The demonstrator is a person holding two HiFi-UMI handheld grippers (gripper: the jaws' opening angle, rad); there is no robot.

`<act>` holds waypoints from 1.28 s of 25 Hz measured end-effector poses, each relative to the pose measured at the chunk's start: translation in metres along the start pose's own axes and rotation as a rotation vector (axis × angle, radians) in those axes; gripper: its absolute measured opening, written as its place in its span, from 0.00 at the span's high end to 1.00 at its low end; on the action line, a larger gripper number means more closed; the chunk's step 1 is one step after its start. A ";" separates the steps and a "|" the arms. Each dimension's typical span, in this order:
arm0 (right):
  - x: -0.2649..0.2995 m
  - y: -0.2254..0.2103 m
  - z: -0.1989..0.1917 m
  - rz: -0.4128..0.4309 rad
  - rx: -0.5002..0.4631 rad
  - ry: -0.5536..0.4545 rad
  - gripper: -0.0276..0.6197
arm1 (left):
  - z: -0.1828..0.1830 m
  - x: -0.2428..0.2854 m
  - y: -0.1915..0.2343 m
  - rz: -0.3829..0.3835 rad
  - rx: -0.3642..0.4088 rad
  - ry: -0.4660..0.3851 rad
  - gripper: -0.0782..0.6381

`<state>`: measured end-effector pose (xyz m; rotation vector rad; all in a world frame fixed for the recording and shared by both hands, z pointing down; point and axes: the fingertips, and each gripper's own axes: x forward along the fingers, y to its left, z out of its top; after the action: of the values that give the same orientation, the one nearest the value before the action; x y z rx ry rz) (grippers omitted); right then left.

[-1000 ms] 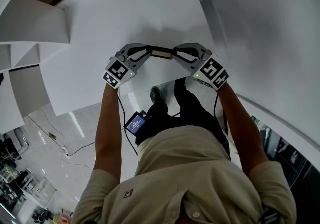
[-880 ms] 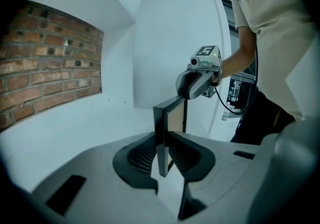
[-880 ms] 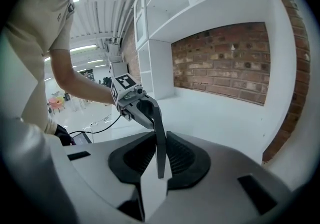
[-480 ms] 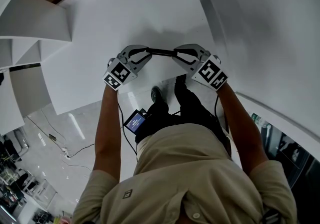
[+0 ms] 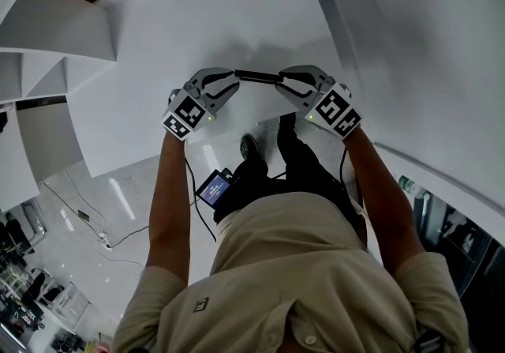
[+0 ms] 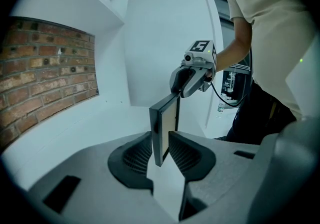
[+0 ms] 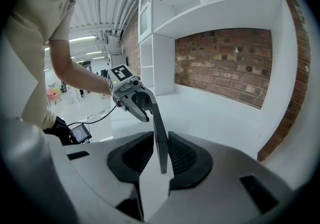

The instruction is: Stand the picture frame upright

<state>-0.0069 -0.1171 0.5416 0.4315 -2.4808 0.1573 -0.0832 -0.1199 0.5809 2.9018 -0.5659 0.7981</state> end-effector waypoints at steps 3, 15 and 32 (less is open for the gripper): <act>0.000 0.001 -0.002 -0.002 -0.003 0.008 0.80 | 0.000 -0.003 -0.001 0.003 0.002 0.000 0.77; -0.003 -0.001 -0.006 -0.016 0.006 0.033 0.76 | 0.004 -0.021 -0.001 0.025 -0.009 -0.013 0.77; -0.016 -0.007 -0.005 -0.089 0.028 0.036 0.72 | 0.012 -0.052 -0.015 0.078 -0.008 -0.022 0.77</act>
<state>0.0103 -0.1181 0.5366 0.5446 -2.4217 0.1619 -0.1132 -0.0914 0.5448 2.9009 -0.6867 0.7716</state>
